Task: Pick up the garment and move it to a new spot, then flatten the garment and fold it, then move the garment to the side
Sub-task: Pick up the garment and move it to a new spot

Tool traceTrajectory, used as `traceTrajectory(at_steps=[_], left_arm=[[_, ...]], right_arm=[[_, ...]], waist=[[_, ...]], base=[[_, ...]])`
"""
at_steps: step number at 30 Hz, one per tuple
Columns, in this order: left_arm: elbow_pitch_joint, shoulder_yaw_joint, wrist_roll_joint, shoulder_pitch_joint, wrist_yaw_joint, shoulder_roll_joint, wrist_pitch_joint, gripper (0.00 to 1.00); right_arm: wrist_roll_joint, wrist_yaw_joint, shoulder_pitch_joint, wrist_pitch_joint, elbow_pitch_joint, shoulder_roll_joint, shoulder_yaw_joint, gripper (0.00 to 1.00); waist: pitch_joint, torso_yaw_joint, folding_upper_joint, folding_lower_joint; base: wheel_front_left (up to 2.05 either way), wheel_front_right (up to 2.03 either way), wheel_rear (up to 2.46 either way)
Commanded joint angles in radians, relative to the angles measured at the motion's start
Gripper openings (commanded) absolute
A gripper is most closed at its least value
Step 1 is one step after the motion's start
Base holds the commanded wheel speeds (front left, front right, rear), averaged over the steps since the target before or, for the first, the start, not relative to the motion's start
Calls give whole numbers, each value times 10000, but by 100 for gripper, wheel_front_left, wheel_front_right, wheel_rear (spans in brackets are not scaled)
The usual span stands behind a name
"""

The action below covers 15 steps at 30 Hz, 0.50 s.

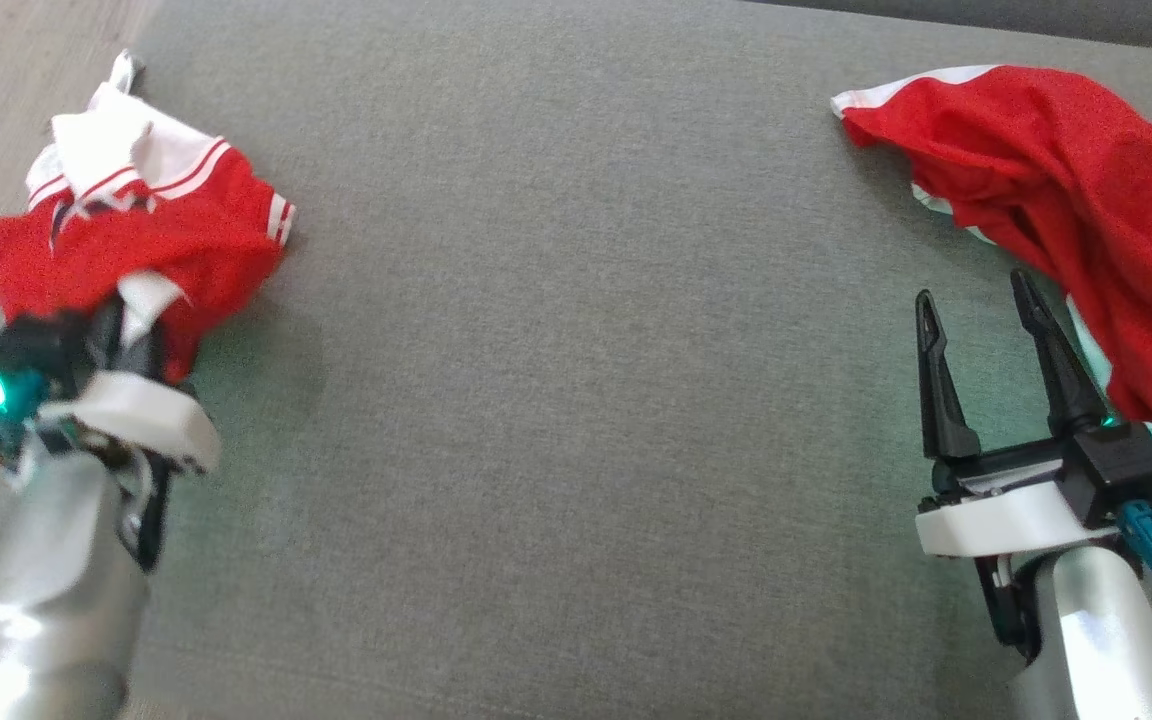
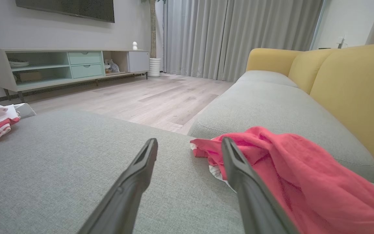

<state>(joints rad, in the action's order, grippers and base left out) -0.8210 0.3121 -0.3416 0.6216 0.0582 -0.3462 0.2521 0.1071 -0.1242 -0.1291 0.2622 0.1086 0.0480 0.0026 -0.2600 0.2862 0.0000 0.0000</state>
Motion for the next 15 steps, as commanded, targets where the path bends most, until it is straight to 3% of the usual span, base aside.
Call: traceTrajectory(at_steps=[1, 11, 15], left_arm=[[340, -687, -269, 164, 88, -229, 95, 100], [1630, -1332, -570, -2138, 370, 1032, 96, 100], [2721, -1418, -358, -3232, 251, 1602, 96, 100]], right_arm=[[2, -65, 70, -4, -289, 22, 282, 100], [-675, -65, 262, -4, -136, 22, 314, 100], [-949, -65, 450, -4, -54, 22, 477, 100]], waist=[[105, -162, 0, 0], [1048, -1102, 0, 0], [1603, -1584, 0, 0]], base=[[0, 0, 0], [0, 0, 0], [0, 0, 0]])
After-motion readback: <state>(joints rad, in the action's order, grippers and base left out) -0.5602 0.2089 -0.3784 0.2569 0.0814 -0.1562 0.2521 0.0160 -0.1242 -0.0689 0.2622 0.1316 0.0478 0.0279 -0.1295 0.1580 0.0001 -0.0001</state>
